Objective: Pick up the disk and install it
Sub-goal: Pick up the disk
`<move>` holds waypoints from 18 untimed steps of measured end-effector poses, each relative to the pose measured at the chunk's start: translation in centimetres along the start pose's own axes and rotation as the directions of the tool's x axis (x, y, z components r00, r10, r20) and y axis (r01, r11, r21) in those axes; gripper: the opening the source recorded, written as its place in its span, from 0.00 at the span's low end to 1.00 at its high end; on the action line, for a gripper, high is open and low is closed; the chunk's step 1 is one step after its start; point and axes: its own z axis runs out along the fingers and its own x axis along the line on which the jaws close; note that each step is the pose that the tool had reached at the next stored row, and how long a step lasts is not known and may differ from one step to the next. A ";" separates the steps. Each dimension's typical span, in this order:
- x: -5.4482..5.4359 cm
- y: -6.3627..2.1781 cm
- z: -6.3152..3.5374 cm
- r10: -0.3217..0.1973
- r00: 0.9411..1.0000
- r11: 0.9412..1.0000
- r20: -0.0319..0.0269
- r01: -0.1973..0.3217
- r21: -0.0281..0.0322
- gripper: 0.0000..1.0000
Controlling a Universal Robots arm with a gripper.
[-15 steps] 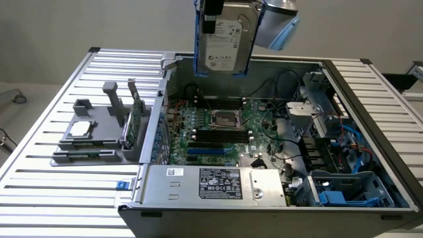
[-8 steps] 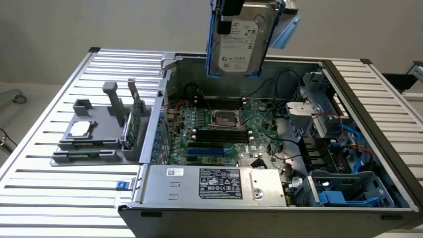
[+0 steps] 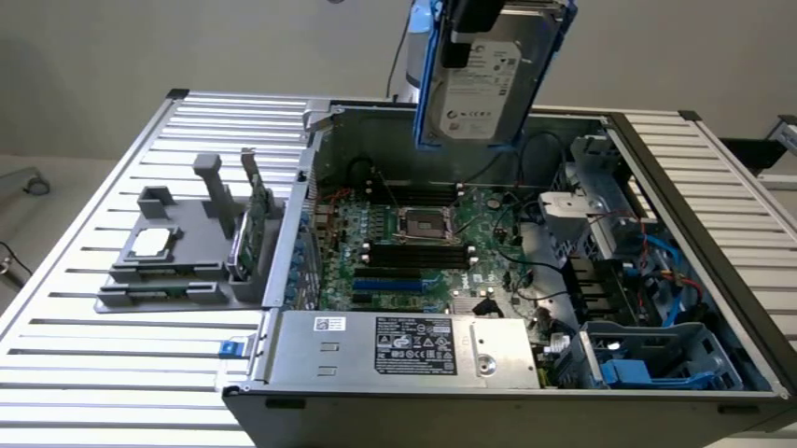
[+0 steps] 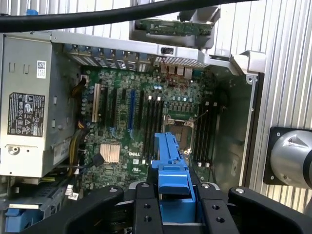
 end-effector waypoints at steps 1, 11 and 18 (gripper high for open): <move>0.2 -0.32 -0.08 0.000 1.000 1.000 0.001 0.000 0.000 0.33; 2.6 -3.88 -0.86 0.000 1.000 1.000 0.012 0.000 0.001 0.33; 4.3 -5.62 -1.17 -0.001 1.000 1.000 0.017 0.000 0.002 0.33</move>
